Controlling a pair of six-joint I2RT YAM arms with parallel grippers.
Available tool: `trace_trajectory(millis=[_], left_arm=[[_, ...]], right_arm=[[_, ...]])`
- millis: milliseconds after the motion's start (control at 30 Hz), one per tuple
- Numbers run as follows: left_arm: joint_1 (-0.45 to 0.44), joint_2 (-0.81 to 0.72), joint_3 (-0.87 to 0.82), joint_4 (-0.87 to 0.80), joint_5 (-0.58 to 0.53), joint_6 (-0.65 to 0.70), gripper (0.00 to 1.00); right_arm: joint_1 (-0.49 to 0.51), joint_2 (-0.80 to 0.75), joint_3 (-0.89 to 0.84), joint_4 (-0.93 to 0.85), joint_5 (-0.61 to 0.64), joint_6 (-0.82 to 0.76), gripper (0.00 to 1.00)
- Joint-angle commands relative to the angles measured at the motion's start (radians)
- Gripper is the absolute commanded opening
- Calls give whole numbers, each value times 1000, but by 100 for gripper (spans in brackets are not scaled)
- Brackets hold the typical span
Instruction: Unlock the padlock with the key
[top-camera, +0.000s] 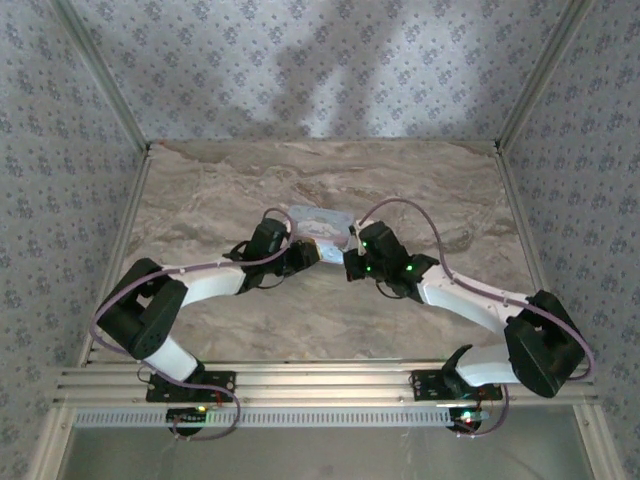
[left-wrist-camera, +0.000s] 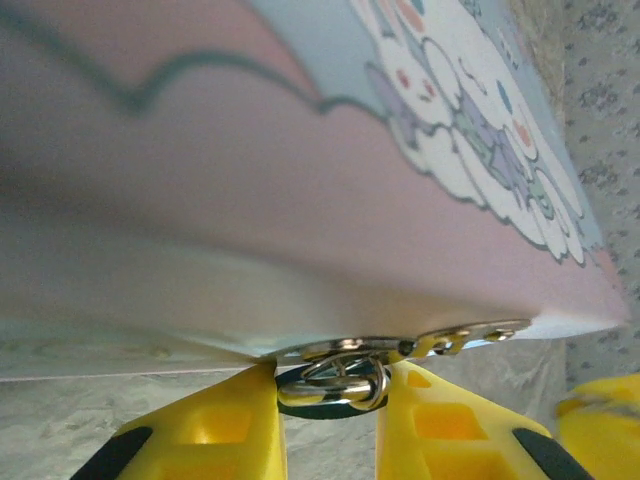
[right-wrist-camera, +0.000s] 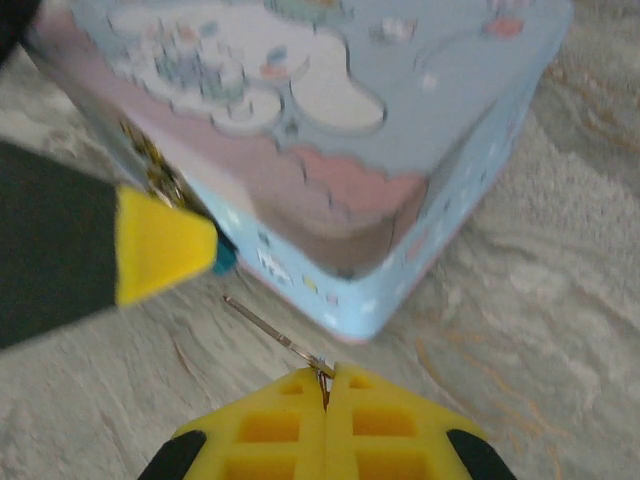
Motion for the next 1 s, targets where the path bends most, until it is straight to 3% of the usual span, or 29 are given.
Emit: trace_trajectory(millis=[0,500,967], left_arm=[[-8,-38,43,18,-2,-84,13],[-31,-25,44,58,-35,-134,12],[-33,-19,52,70,-32,-154,12]], right_arm=[[24,6,-24,-60,51,40,0],[72,78,-40,-56,88,162,0],[74,83,-58,-61,125,165,0]])
